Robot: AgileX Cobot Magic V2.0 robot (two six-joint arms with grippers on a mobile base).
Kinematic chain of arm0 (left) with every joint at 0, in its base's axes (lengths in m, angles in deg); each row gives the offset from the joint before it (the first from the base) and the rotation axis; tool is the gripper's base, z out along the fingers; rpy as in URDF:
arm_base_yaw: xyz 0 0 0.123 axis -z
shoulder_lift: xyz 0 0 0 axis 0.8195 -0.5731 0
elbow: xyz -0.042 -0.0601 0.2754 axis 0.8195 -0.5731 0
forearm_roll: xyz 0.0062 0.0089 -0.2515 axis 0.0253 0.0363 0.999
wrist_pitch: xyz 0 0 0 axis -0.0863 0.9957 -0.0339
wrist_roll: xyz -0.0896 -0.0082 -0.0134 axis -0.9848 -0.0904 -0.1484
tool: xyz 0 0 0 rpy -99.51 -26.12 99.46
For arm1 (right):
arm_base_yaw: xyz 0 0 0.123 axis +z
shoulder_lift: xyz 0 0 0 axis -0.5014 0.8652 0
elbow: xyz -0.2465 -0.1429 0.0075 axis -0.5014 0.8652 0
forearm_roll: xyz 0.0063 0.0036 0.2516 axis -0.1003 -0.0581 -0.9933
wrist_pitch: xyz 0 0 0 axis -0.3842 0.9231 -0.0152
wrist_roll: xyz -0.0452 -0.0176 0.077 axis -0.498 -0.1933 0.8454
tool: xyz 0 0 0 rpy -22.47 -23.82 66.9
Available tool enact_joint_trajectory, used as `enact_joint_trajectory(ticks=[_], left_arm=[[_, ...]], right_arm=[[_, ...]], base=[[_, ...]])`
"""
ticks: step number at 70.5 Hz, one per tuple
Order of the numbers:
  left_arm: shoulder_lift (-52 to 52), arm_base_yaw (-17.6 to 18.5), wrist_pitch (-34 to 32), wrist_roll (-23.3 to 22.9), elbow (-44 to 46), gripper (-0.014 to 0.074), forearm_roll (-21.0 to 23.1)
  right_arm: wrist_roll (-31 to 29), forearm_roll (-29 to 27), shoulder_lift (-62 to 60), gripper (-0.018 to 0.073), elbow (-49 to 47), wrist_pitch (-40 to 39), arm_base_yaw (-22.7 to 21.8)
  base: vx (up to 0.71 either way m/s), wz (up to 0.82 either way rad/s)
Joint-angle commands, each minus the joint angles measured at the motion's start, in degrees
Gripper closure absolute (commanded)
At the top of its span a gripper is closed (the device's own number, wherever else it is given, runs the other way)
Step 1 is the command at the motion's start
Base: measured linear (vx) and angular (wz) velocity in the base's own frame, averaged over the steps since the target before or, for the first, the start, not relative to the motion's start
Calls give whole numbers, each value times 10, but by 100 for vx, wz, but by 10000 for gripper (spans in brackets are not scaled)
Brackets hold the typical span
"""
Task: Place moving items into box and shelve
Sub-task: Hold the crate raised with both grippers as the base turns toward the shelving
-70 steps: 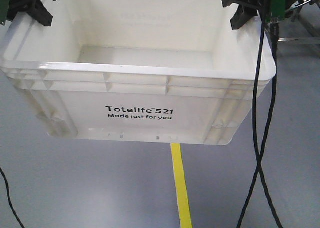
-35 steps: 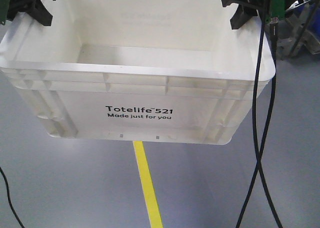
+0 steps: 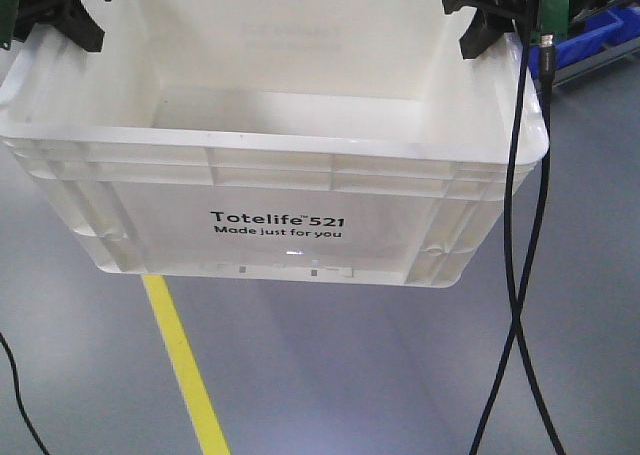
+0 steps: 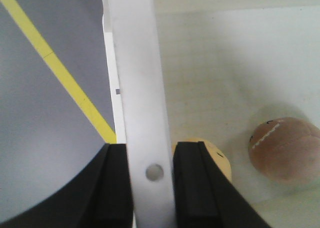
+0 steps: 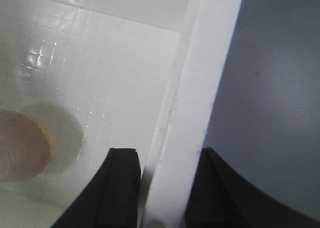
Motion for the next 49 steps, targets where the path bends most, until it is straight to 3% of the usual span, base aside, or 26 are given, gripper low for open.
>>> enact_joint_trajectory(ticks=[1,49], left_arm=[[34,9,-56,2,27,613,49],[34,9,-56,2,27,613,50]], right_arm=[[-23,-41,-36,571,-27,-46,7],[-23,-41,-36,571,-27,-44,7]], base=[[40,-57],[34,-71]])
